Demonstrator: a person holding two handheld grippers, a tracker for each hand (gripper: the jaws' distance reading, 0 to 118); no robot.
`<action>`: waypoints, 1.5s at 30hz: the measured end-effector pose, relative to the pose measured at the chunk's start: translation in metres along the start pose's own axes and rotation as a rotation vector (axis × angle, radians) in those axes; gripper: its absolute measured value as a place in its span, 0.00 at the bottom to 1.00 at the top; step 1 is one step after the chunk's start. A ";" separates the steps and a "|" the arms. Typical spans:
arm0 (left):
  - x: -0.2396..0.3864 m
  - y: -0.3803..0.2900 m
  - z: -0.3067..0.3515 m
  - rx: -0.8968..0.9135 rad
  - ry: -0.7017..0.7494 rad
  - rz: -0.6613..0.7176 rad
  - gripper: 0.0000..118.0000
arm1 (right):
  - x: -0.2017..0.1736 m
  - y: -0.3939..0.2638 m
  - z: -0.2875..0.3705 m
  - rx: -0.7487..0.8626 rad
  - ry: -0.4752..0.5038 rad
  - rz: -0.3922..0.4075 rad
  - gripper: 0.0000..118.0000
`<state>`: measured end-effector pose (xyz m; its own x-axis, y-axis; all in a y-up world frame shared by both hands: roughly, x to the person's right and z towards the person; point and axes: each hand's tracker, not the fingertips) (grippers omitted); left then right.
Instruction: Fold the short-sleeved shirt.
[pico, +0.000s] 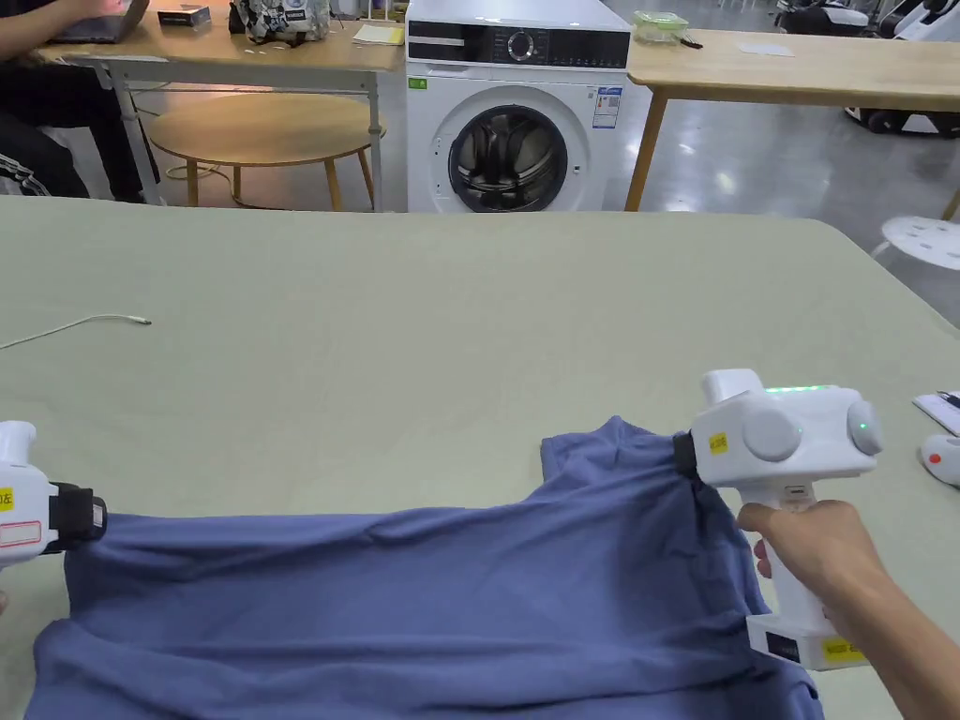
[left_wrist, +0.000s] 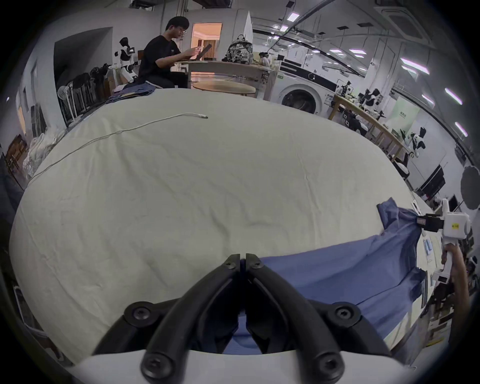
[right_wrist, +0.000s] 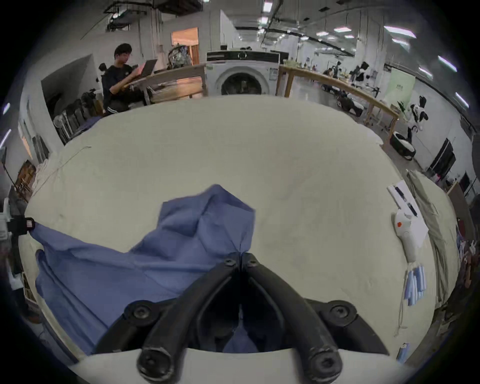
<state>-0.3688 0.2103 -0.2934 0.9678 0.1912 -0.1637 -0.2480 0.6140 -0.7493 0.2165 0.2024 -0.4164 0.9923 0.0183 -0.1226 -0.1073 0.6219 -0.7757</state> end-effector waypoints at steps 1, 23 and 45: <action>0.000 -0.002 0.006 0.011 -0.003 0.004 0.00 | 0.003 -0.004 0.009 0.011 0.005 -0.010 0.00; -0.025 -0.106 0.081 -0.084 -0.040 -0.028 0.00 | 0.000 -0.143 0.125 -0.093 -0.023 0.119 0.00; -0.027 -0.147 0.050 -0.247 0.036 -0.028 0.12 | 0.009 -0.174 0.084 -0.226 -0.092 0.115 0.40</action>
<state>-0.3603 0.1532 -0.1469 0.9762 0.1466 -0.1598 -0.2071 0.4116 -0.8875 0.2498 0.1601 -0.2300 0.9730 0.1562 -0.1697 -0.2210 0.4210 -0.8797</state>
